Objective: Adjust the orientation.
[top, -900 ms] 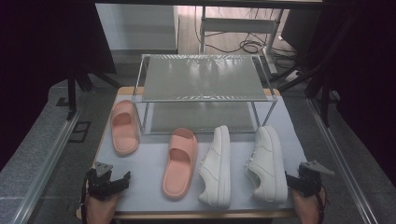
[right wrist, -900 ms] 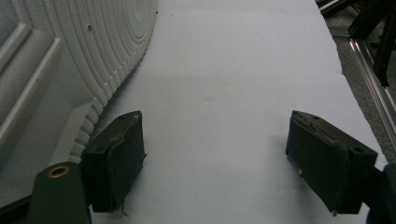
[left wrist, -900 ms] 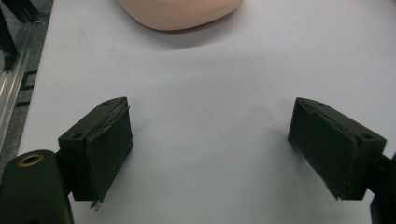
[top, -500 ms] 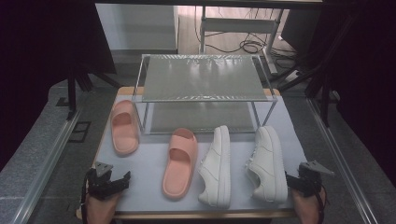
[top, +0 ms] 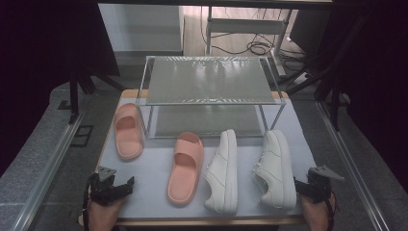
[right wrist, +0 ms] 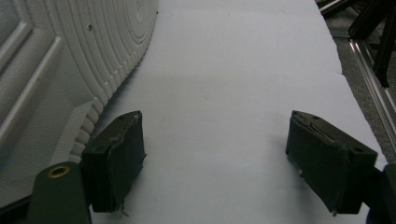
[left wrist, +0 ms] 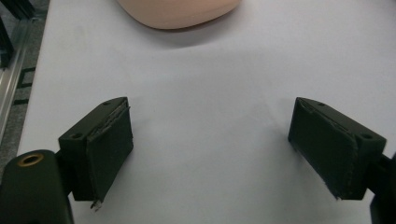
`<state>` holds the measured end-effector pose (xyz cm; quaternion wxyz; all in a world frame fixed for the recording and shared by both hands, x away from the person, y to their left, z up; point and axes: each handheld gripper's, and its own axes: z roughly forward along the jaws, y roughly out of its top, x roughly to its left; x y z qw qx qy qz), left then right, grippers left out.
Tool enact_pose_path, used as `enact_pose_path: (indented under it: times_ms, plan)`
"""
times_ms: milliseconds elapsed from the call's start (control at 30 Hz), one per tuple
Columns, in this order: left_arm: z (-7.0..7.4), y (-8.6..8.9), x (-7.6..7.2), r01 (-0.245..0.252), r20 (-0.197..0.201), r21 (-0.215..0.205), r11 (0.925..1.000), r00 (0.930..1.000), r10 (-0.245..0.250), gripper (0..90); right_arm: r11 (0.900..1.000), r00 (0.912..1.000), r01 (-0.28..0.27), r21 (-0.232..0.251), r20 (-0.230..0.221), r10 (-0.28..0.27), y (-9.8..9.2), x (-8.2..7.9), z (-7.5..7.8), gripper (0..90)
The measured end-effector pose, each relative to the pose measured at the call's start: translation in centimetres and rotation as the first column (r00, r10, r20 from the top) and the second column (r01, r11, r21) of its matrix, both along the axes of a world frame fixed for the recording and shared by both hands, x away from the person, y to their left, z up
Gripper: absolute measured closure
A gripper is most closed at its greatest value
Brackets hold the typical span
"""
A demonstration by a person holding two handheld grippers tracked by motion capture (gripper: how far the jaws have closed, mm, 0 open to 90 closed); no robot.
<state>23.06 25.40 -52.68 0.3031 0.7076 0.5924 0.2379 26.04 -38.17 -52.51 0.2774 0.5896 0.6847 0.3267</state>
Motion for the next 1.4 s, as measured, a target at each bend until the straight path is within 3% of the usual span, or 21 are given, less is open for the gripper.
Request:
enact_pose_path:
  times_ms: [267,833,1400]
  plan:
    - [0.2,-0.1,0.0,0.006,-0.003,-0.005,1.0,1.0,-0.006,17.3,1.0,1.0,0.0,0.0,0.0,0.0,0.0,0.0,0.0,19.6]
    - [2.0,0.0,0.8,0.043,0.038,-0.05,0.9978,0.9984,-0.041,22.9,1.0,1.0,0.0,0.0,0.0,0.0,0.0,0.0,0.0,19.6]
    - [3.9,0.5,3.5,0.104,0.06,-0.088,0.9906,0.9933,-0.099,30.2,1.0,1.0,0.0,0.0,0.0,0.0,0.0,0.0,0.0,19.6]
